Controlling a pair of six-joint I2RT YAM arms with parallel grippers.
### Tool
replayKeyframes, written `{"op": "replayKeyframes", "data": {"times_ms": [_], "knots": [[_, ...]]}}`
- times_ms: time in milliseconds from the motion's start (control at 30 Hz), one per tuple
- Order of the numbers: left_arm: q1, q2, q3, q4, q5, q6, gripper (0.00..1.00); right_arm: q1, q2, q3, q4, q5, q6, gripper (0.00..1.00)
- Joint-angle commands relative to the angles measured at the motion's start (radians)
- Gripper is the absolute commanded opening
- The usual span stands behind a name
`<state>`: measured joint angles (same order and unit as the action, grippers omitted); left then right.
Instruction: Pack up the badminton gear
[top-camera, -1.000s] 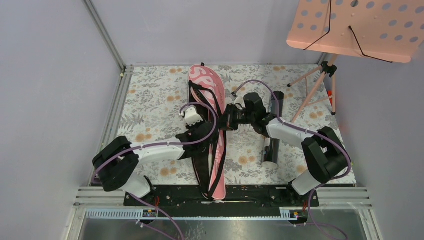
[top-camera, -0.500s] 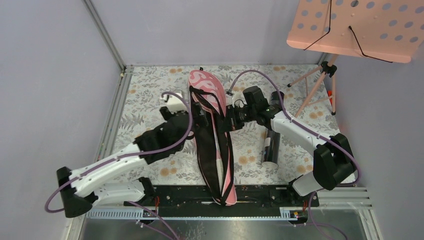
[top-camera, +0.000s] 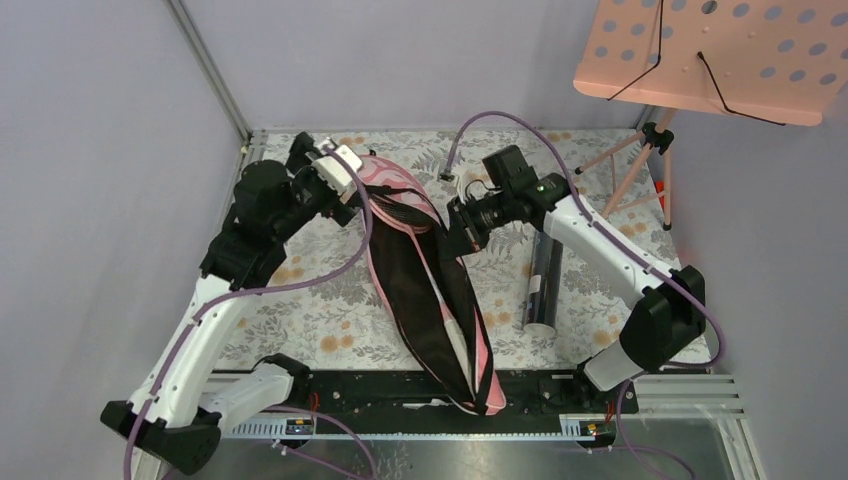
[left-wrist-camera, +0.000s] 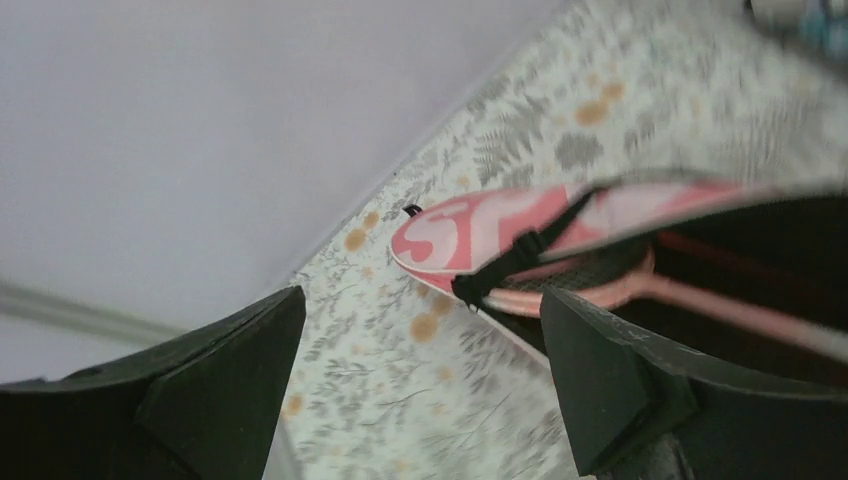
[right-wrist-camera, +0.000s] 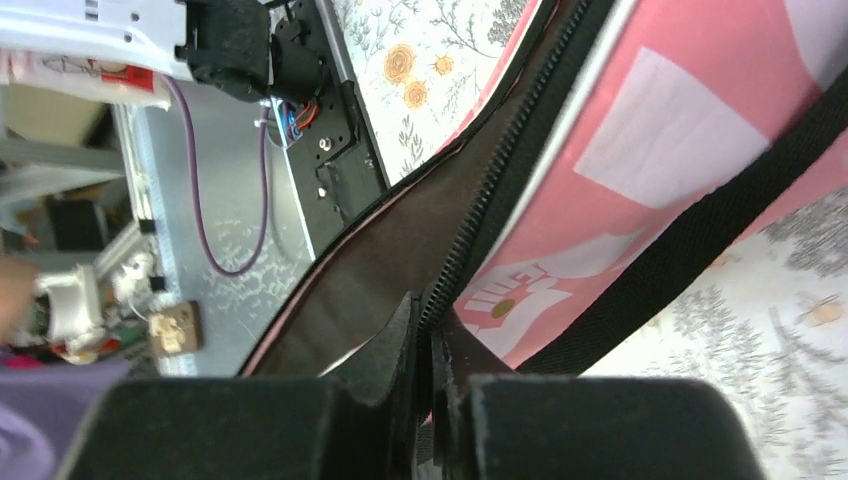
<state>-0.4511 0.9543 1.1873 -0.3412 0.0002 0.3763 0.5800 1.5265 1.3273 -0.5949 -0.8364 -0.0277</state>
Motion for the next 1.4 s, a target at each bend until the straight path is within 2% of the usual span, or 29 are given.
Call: {"op": "replayKeyframes", "data": {"times_ms": [0, 67, 100, 233, 367, 467, 600, 833, 967, 1100, 1233, 1367], "knots": [[0.113, 0.111, 0.170, -0.353, 0.442, 0.652, 0.99, 0.004, 0.047, 0.245, -0.291, -0.086, -0.320, 0.00], [0.163, 0.171, 0.250, -0.547, 0.406, 0.816, 0.99, 0.004, 0.080, 0.334, -0.428, -0.060, -0.436, 0.00], [0.192, 0.188, 0.260, -0.589, 0.394, 0.868, 0.99, 0.004, 0.094, 0.370, -0.497, -0.050, -0.502, 0.00], [0.332, 0.193, 0.210, -0.603, 0.433, 1.027, 0.99, 0.004, 0.135, 0.467, -0.768, -0.029, -0.814, 0.00], [0.396, 0.212, 0.172, -0.600, 0.473, 1.117, 0.99, 0.004, 0.161, 0.535, -0.955, -0.047, -1.074, 0.00], [0.399, 0.252, 0.139, -0.618, 0.496, 1.160, 0.99, 0.004, 0.196, 0.604, -0.982, -0.051, -1.066, 0.00], [0.404, 0.285, 0.108, -0.742, 0.507, 1.247, 0.99, 0.004, 0.250, 0.700, -0.984, -0.036, -1.007, 0.00], [0.414, 0.249, 0.023, -0.818, 0.474, 1.317, 0.99, 0.004, 0.354, 0.889, -1.107, -0.019, -1.025, 0.00], [0.414, 0.232, -0.028, -0.722, 0.485, 1.262, 0.99, 0.008, 0.327, 0.851, -1.110, -0.008, -1.078, 0.00], [0.420, 0.225, 0.023, -0.666, 0.471, 1.162, 0.98, 0.020, 0.316, 0.819, -1.109, -0.014, -1.075, 0.00], [0.435, 0.169, 0.059, -0.654, 0.467, 1.161, 0.99, 0.032, 0.338, 0.824, -1.105, -0.053, -1.074, 0.00], [0.436, 0.098, 0.024, -0.649, 0.433, 1.215, 0.99, 0.044, 0.378, 0.853, -1.103, -0.072, -1.070, 0.00]]}}
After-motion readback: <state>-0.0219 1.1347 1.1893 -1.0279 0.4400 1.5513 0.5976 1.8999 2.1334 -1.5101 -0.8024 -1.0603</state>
